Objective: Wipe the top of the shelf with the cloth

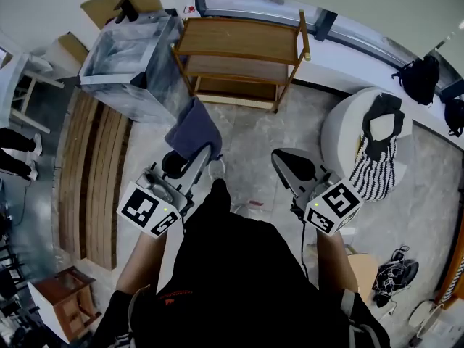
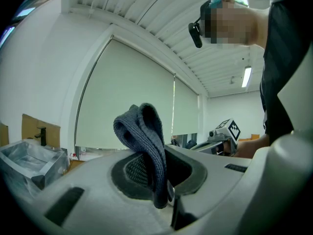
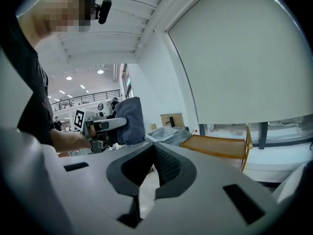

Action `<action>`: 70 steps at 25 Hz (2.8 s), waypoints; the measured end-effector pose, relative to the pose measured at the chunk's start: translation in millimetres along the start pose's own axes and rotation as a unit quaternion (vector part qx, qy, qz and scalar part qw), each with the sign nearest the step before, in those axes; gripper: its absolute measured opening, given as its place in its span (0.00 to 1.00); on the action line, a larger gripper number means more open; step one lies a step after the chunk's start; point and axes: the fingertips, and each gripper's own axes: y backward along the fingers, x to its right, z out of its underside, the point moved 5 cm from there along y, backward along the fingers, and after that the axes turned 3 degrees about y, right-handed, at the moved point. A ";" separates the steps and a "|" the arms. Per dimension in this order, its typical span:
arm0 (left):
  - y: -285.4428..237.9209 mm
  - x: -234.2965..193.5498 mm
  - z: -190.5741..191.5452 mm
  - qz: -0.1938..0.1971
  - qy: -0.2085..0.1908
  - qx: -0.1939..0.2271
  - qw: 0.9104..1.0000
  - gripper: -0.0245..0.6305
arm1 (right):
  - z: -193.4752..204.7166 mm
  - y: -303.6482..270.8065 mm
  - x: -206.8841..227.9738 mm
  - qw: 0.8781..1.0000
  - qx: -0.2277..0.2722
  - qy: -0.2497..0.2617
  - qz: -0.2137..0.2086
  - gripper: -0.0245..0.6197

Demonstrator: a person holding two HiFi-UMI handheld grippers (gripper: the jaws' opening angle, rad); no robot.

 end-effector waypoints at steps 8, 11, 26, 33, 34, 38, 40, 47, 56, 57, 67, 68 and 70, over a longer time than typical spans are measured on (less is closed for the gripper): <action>-22.0 -41.6 12.5 -0.003 0.012 -0.010 1.000 0.12 | 3.1 -36.7 30.4 1.000 -0.014 -0.009 -0.005 0.05; -33.4 -65.5 15.7 -0.002 0.019 -0.014 1.000 0.12 | -2.1 -57.7 42.8 1.000 -0.021 -0.010 -0.007 0.05; -82.0 -219.6 10.1 0.006 0.048 -0.029 0.998 0.12 | -37.4 -196.9 110.0 0.999 -0.037 -0.025 0.004 0.05; -101.7 -293.2 4.7 0.014 0.051 -0.031 0.998 0.12 | -51.9 -264.0 134.1 0.998 -0.051 -0.030 0.014 0.05; -104.2 -302.6 3.7 0.015 0.047 -0.028 0.998 0.12 | -54.7 -271.5 137.5 0.998 -0.052 -0.031 0.016 0.05; -113.3 -333.6 4.0 0.018 0.063 -0.042 0.997 0.12 | -62.9 -300.5 153.7 0.998 -0.052 -0.033 0.026 0.05; -119.3 -348.0 3.7 0.021 0.065 -0.046 0.997 0.12 | -65.2 -312.5 163.4 0.997 -0.051 -0.040 0.034 0.05; -141.2 -393.9 -7.1 0.035 0.056 -0.054 0.996 0.12 | -89.3 -348.7 189.4 0.997 -0.041 -0.033 0.048 0.05; -155.6 -424.9 -16.3 0.044 0.044 -0.043 0.997 0.12 | -105.6 -368.2 204.0 0.997 -0.037 -0.027 0.064 0.05; -155.8 -426.6 -17.5 0.043 0.044 -0.043 0.997 0.12 | -108.6 -368.9 204.7 0.997 -0.035 -0.024 0.064 0.05; -165.3 -434.6 -25.2 0.026 0.039 -0.038 0.998 0.12 | -119.9 -374.5 221.6 0.998 -0.028 -0.019 0.059 0.05; -167.6 -435.6 -25.9 0.023 0.039 -0.037 0.998 0.12 | -121.0 -375.8 225.4 0.998 -0.028 -0.017 0.056 0.05; -172.7 -438.8 -26.5 0.015 0.038 -0.038 0.998 0.12 | -123.4 -379.6 234.2 0.998 -0.028 -0.014 0.050 0.05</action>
